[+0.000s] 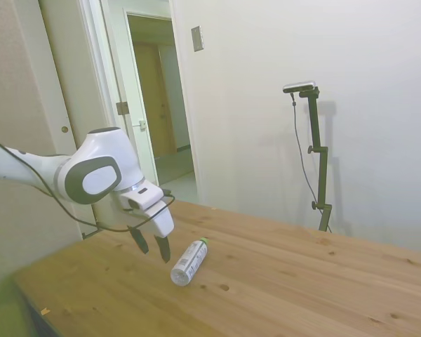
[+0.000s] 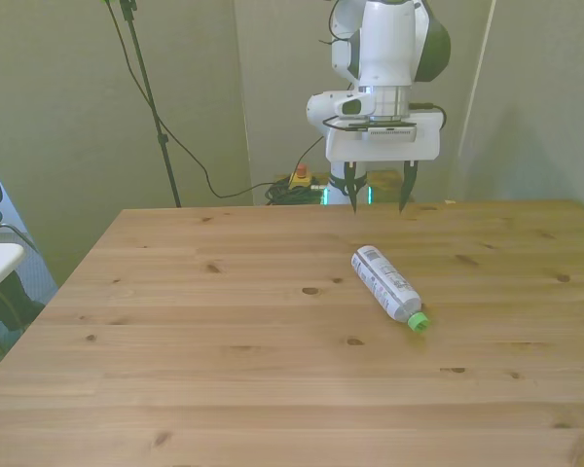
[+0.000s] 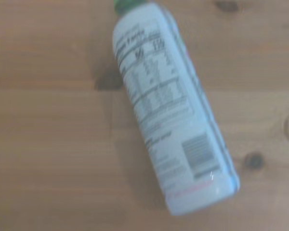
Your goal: Stand the water bottle
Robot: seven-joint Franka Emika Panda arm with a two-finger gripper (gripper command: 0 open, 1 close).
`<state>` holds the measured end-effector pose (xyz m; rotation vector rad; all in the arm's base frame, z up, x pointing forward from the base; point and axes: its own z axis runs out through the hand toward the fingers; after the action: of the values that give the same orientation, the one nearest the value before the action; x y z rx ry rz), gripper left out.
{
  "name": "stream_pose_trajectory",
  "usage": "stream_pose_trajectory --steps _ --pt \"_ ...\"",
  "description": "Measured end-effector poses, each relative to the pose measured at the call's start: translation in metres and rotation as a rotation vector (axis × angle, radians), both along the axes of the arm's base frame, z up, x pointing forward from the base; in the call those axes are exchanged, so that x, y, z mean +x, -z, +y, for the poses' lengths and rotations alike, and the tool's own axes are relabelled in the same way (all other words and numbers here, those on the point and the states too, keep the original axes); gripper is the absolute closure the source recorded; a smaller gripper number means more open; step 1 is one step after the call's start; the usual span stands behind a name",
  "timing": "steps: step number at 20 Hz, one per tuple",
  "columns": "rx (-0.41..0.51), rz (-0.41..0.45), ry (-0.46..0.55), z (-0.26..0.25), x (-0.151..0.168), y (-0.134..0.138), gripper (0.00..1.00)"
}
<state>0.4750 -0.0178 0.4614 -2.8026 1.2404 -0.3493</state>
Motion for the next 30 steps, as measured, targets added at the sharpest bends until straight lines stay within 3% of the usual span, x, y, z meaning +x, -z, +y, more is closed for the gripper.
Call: stream_pose_trajectory --steps 6,12,17,24,25,30 --pt "-0.027 -0.037 -0.036 0.010 0.079 0.006 0.00" --pt "-0.038 -0.045 -0.050 0.031 0.138 0.031 0.00" --pt "-0.052 -0.029 -0.049 0.031 0.165 0.054 0.00" --pt "-0.065 0.017 -0.056 0.034 0.177 0.091 0.00" --pt "-0.066 0.019 -0.055 0.034 0.178 0.092 1.00" --pt "-0.069 0.026 -0.049 0.030 0.181 0.098 1.00"
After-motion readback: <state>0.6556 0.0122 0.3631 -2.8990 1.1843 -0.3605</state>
